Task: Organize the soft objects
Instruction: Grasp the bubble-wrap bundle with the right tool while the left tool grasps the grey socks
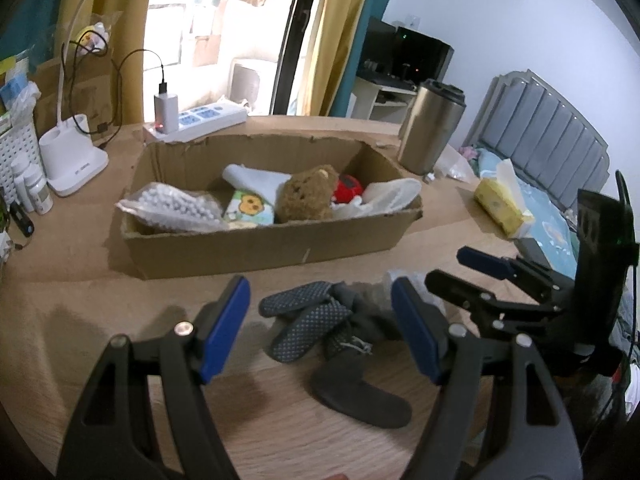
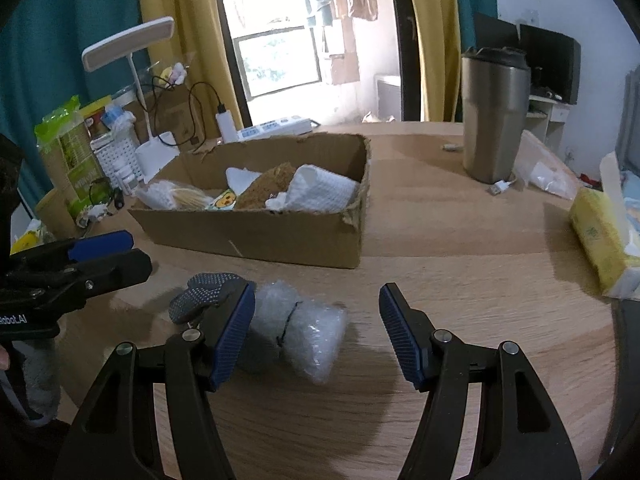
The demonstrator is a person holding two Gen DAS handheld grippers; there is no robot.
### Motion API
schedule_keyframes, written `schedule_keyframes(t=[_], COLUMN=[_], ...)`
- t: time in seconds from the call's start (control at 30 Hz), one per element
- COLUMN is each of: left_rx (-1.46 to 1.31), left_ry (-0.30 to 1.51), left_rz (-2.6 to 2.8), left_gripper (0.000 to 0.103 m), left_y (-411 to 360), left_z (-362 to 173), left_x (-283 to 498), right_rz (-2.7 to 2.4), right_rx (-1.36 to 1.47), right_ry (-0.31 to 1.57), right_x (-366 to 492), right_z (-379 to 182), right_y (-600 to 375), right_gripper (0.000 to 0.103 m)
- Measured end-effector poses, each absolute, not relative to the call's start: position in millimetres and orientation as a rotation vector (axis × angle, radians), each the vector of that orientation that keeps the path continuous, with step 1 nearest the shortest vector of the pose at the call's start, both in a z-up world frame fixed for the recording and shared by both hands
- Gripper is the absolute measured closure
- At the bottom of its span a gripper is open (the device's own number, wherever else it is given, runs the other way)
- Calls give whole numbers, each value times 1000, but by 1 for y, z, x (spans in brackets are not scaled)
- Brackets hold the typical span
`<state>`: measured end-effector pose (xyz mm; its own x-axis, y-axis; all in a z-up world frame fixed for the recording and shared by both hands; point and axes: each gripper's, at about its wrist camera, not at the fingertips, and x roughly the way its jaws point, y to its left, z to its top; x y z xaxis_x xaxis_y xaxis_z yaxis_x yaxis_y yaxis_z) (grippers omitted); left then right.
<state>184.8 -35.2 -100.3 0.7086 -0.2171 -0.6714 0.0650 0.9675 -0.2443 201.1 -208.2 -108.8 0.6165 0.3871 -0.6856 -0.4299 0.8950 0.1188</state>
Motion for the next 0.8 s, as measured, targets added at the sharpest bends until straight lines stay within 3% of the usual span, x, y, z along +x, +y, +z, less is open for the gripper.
schedule_keyframes(t=[0.8], left_rx=[-190], left_ry=[873], left_rz=[-181], left_gripper=[29], left_y=[-51], left_z=[-133], left_x=[205], right_rz=[457], right_rx=[-63], right_ry=[872], right_x=[216], right_z=[-134], right_y=[-200], right_gripper=[35])
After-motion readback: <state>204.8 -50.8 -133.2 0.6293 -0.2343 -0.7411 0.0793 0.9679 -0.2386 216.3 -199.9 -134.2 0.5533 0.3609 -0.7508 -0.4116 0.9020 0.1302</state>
